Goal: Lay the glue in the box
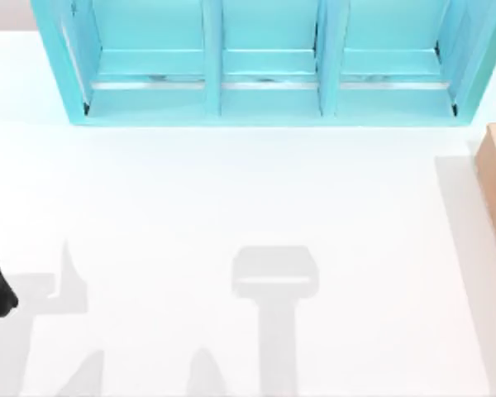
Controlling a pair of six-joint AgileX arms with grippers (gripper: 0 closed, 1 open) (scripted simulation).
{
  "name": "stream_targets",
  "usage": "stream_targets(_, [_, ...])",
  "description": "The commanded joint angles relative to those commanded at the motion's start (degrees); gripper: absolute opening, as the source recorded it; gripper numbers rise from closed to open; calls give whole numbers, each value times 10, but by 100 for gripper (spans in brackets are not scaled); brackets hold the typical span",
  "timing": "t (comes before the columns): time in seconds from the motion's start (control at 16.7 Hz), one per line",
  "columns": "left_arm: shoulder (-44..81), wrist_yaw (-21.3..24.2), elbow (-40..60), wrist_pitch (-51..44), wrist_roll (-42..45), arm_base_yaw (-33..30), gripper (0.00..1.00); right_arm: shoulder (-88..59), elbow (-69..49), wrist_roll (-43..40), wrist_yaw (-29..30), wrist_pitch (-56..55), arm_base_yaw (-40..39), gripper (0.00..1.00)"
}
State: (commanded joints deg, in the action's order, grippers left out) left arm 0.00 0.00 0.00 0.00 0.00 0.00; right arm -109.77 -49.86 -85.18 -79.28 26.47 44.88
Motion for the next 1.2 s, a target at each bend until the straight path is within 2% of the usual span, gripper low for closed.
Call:
stream_targets(0.06, [0,0,0,0,0,0,100,0,0,0,0,0,0,0])
stream_targets(0.84, [0,0,0,0,0,0,100,0,0,0,0,0,0,98])
stream_targets(1.2, [0,0,0,0,0,0,100,0,0,0,0,0,0,100])
